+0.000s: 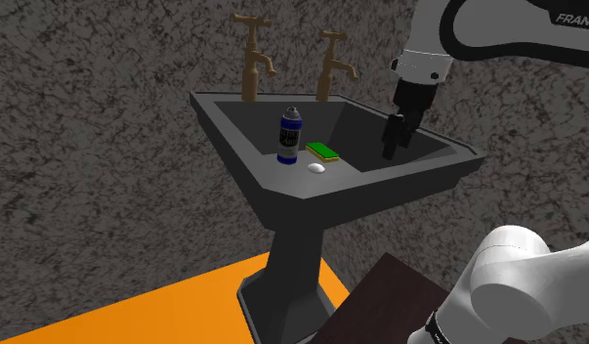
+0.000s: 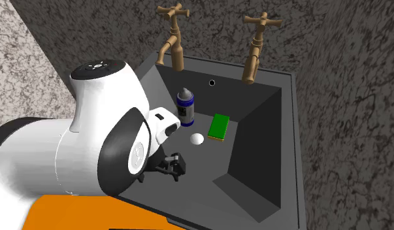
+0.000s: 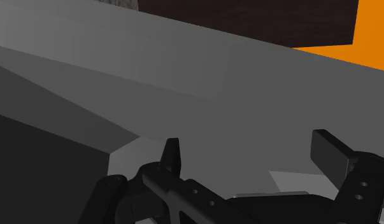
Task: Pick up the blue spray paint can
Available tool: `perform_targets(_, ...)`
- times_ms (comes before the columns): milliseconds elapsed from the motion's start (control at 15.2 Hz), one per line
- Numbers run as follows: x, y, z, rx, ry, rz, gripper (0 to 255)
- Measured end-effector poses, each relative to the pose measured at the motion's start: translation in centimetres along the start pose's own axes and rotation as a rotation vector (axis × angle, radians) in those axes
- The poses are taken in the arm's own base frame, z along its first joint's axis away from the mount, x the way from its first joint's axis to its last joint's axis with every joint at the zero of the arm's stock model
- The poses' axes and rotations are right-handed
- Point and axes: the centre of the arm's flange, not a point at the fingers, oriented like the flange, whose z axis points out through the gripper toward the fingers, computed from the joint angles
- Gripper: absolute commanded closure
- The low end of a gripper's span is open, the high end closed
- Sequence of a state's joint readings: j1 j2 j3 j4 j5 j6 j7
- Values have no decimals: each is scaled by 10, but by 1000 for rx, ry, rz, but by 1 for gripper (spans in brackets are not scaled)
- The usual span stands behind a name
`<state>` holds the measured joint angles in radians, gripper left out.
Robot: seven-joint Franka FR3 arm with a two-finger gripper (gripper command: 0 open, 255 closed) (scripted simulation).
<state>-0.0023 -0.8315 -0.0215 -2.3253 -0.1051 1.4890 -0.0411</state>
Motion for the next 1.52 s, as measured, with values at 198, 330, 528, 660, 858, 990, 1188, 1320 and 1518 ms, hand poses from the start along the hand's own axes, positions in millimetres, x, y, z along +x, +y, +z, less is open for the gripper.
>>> perform_targets(198, 7, 5, 8, -3, 35, -15, 0)
perform_targets(330, 22, 7, 17, -7, 89, -39, 0)
perform_targets(528, 42, 19, 32, -15, 181, -77, 0)
perform_targets(660, 57, 23, 37, -20, 245, -103, 0)
perform_targets(858, 80, 31, 46, -28, 341, -142, 0)
perform_targets(990, 98, 38, 54, -33, 402, -167, 0)
perform_targets(1188, 127, 44, 60, -41, 499, -206, 0)
perform_targets(1320, 144, 46, 61, -46, 562, -233, 0)
perform_targets(1518, 171, 50, 64, -54, 658, -272, 0)
